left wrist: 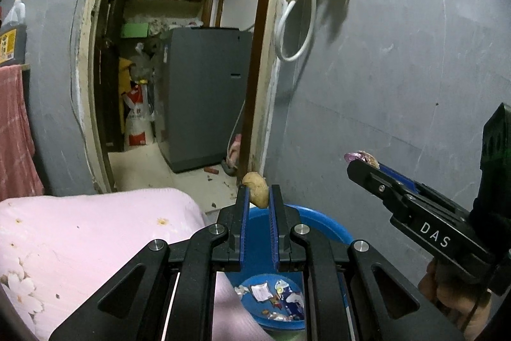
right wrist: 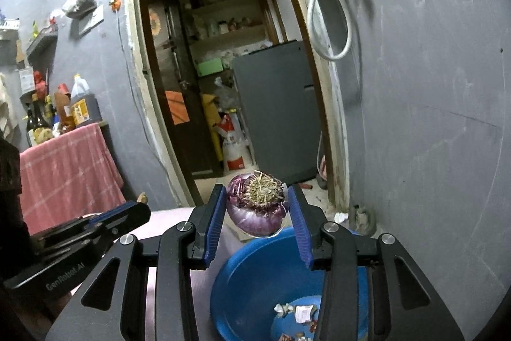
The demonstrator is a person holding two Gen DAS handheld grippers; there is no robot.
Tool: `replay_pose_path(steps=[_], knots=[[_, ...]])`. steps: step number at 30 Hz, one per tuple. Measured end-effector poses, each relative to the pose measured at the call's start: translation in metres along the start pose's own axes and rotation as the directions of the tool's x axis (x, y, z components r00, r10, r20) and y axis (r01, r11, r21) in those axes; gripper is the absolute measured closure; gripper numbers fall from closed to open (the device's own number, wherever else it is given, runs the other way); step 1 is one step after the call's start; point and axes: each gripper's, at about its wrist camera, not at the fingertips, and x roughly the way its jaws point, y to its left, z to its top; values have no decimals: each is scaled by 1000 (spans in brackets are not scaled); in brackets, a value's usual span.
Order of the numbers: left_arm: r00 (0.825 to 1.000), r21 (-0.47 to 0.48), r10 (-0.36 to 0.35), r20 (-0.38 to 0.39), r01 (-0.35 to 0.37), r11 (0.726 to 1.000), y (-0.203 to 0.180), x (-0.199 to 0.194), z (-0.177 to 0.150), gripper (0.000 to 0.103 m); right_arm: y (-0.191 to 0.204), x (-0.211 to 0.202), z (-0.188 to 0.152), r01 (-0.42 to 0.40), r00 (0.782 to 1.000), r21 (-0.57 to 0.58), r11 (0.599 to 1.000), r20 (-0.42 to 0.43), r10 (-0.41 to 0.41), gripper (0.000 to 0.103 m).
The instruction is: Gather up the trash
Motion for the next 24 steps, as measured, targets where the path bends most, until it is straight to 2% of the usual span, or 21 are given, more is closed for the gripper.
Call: replay_pose_path(steps=[11,16,22,24], knots=[[992,-90,-47,-115,37,995,13,29,-11,94,-15,16,-9,12,996,45,999,-92,-7,64],[985,-97,-69,-158,54,994,13,39,-13,93,-19,17,-12,10,995,63,998,-97,-4,51],[979,-92,-69,-193,52,994,15,46,-19,92,-23,15,-10,17,996,75,997,-90,-11,49],[979,-94,-70,-194,53,994,17,46,-20,88,-23,14,-10,18,996,75,997,-89,-11,49]])
